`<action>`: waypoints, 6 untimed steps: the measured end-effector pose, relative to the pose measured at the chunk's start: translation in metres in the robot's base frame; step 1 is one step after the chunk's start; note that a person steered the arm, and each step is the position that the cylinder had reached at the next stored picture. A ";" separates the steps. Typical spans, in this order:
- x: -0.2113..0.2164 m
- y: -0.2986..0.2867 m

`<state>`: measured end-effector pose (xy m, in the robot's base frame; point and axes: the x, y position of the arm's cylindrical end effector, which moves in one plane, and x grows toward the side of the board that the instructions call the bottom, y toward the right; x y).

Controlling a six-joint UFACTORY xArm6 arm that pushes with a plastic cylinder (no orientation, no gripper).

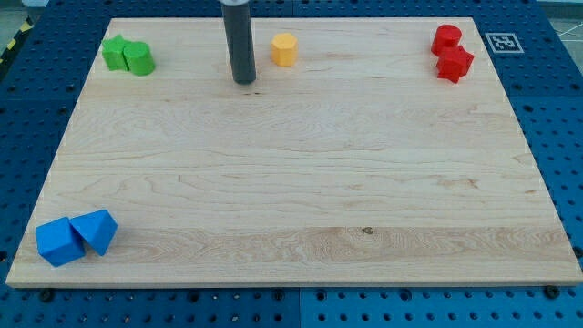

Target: Slide the yellow hexagon right and down

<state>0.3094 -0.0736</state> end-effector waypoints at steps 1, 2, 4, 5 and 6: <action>-0.027 -0.003; -0.027 -0.005; -0.026 0.025; -0.026 0.026; -0.024 0.030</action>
<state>0.2850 -0.0432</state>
